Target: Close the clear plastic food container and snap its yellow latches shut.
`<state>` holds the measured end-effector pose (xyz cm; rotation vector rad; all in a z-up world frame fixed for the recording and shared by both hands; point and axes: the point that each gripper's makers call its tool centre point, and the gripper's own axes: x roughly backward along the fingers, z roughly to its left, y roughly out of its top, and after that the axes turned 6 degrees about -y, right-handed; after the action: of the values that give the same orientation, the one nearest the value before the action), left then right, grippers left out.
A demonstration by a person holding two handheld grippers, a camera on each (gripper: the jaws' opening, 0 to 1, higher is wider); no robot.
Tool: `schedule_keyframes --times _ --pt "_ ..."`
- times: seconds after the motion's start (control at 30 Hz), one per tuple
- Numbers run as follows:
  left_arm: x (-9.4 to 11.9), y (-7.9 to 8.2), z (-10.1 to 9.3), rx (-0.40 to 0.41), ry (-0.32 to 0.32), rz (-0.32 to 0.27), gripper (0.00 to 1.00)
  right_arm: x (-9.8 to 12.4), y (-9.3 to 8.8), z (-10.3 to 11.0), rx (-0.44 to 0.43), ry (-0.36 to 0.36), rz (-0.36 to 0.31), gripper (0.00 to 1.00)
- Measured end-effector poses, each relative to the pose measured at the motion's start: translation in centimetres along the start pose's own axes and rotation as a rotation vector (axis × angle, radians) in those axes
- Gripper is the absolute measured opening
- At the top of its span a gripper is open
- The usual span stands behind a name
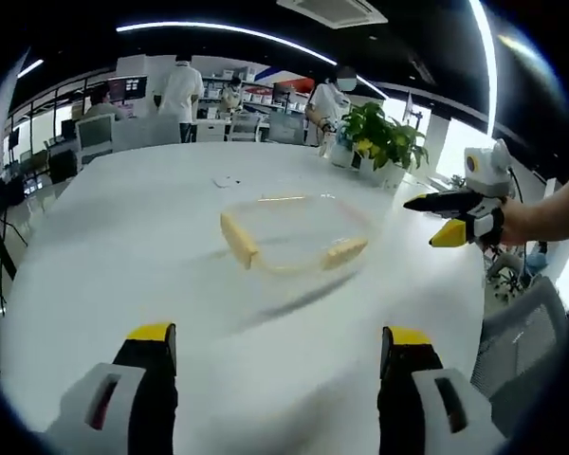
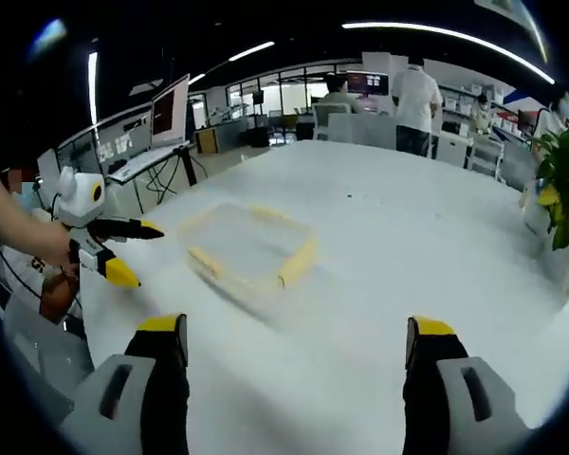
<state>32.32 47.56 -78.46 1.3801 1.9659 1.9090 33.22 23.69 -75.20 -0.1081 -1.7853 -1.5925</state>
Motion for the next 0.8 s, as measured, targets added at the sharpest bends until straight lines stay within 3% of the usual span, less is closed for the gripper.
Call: schedule_keyframes --times 0.33,0.8 --pt "3.0 0.3 -0.2 0.059 0.021 -0.030 0.86 3.1 -0.7 -1.1 -0.116 -0.052 0.005 0.93" --pt "7.3 -1.5 -1.3 0.197 0.064 -0.061 0.83 7.6 -1.7 -0.9 -0.227 -0.094 -0.010 0.91"
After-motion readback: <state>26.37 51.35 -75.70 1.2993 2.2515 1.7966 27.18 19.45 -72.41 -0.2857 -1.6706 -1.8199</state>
